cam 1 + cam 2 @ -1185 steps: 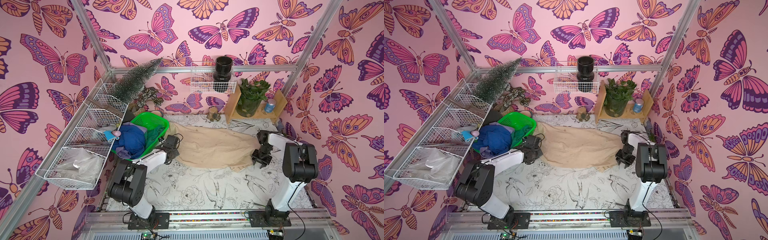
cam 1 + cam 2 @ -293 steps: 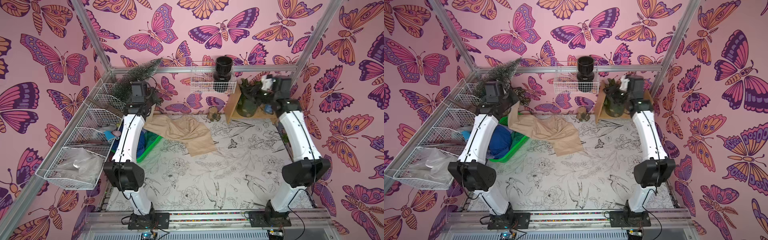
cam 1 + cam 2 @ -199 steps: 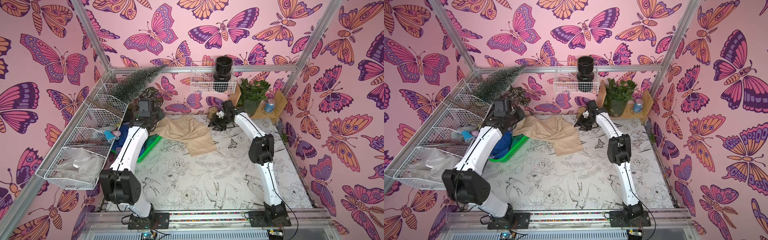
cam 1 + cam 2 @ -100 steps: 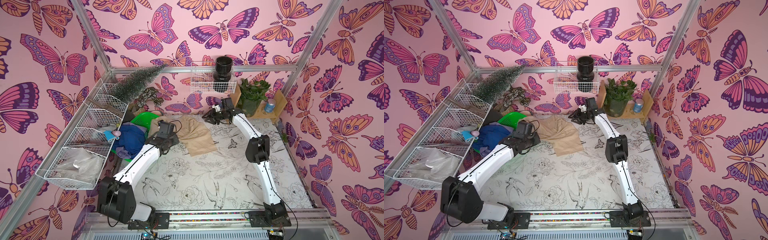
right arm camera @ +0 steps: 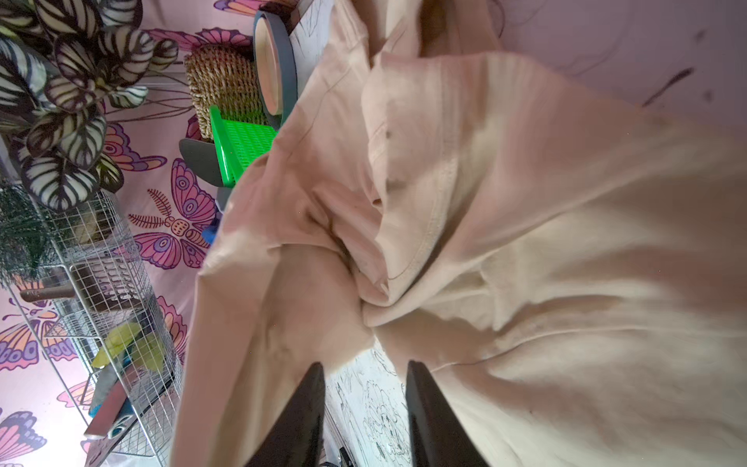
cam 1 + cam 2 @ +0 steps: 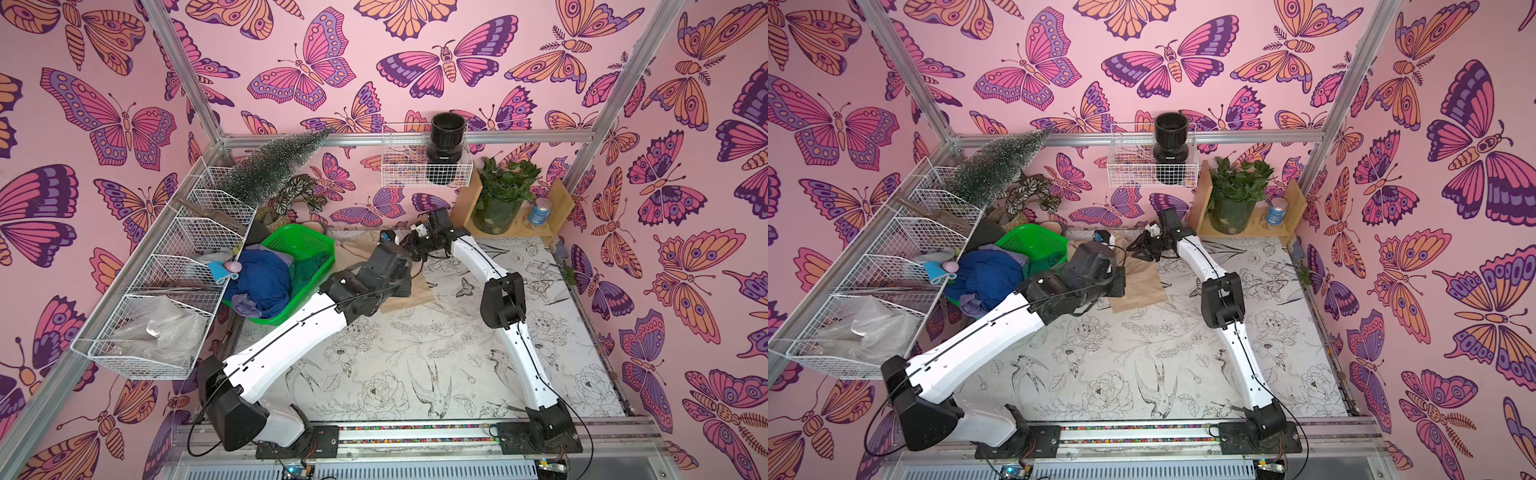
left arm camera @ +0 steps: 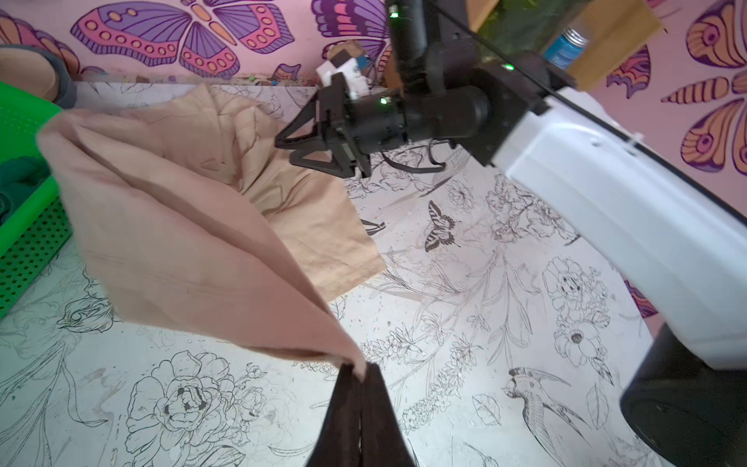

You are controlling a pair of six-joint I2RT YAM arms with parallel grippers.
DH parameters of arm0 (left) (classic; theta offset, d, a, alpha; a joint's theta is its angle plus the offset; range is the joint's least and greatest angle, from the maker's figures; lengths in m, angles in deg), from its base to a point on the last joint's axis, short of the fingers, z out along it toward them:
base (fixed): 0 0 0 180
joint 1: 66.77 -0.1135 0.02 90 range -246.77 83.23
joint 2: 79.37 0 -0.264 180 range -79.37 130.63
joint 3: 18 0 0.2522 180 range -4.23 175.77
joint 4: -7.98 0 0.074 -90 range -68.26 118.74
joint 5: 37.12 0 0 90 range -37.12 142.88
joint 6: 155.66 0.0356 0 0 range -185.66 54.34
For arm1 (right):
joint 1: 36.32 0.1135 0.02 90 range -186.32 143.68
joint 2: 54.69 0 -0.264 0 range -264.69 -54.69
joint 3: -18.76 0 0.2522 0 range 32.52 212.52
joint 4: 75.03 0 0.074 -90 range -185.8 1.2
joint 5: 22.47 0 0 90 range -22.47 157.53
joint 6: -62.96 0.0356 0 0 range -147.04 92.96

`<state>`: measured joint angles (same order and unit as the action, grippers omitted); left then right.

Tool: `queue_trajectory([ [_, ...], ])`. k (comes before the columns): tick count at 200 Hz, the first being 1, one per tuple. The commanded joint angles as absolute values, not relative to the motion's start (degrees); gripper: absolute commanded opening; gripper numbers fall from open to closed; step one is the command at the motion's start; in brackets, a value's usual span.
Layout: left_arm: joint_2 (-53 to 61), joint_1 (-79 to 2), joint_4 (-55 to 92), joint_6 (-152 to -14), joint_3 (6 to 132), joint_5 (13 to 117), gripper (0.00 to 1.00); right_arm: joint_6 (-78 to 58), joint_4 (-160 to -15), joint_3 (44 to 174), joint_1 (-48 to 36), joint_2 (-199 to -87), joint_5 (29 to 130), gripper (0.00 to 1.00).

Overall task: Fold and stack t-shirts
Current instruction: Flatten out the T-shirt at the center of the board.

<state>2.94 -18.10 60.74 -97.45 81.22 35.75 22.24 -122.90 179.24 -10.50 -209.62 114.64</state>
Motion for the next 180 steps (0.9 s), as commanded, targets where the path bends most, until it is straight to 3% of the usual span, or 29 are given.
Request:
queue_trajectory([
  [1,1.0,-13.7,66.9,-98.0,83.6,28.1,0.00,21.2,-122.7,178.2,-10.7,-209.0,115.3,0.37],
  [47,-2.5,-4.0,68.7,-93.5,91.7,12.4,0.00,19.5,-122.5,173.2,-10.3,-206.1,115.5,0.35],
  [106,6.0,12.6,67.4,-61.6,122.5,-12.5,0.00,17.9,-123.6,172.8,-11.4,-204.4,114.8,0.34],
  [137,10.8,14.3,66.6,-54.6,127.0,-14.2,0.00,16.5,-124.7,172.5,-13.5,-202.1,114.4,0.33],
  [180,8.2,12.6,56.3,-54.7,118.0,-11.9,0.00,11.2,-128.2,166.9,-17.6,-195.5,110.8,0.33],
])
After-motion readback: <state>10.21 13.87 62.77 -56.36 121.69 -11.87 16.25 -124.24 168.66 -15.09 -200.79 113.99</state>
